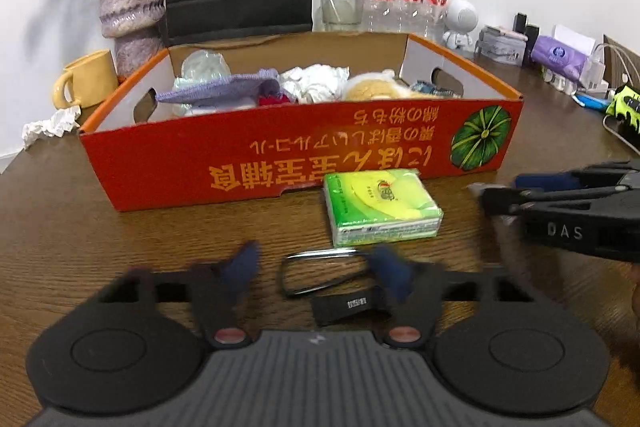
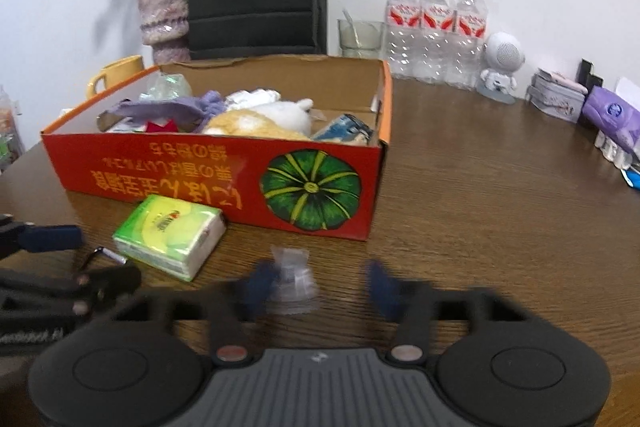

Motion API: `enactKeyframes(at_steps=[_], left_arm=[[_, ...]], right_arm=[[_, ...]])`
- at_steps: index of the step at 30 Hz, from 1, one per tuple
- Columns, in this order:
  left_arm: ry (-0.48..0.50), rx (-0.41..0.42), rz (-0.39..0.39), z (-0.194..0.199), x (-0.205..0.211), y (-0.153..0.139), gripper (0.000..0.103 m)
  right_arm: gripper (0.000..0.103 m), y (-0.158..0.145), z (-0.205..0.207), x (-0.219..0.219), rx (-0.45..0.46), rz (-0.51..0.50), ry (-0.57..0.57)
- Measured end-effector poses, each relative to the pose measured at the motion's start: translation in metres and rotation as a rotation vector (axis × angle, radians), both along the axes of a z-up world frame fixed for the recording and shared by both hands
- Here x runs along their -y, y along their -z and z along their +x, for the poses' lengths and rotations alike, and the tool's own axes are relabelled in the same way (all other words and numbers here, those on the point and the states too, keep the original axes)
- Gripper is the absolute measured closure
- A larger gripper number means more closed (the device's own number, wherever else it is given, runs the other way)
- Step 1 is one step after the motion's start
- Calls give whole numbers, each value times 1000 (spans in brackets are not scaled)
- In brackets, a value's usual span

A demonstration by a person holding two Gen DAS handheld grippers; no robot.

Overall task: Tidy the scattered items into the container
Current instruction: 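Grasp the clear wrapped candy with the right gripper while the left grasps the black carabiner, then carry the candy and carabiner into the box and open both grippers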

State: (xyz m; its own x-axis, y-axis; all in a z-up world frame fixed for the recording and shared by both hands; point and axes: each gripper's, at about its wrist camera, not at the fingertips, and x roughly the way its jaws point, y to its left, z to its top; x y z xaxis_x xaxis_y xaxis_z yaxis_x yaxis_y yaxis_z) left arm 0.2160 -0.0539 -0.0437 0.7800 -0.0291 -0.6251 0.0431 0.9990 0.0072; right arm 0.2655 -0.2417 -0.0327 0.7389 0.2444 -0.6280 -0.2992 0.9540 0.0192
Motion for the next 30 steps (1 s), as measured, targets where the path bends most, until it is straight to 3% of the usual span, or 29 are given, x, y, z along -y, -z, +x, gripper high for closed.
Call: enactKeyframes(at_steps=[21,30], left_arm=[[-12,77,-53,-14,-13,-10,50],[-1,160,-122,-23,-34,-40,50]], right_arm=[[88,-10,-17,7,47,87,-15],[88,-35,-33,11,104,183,-42]])
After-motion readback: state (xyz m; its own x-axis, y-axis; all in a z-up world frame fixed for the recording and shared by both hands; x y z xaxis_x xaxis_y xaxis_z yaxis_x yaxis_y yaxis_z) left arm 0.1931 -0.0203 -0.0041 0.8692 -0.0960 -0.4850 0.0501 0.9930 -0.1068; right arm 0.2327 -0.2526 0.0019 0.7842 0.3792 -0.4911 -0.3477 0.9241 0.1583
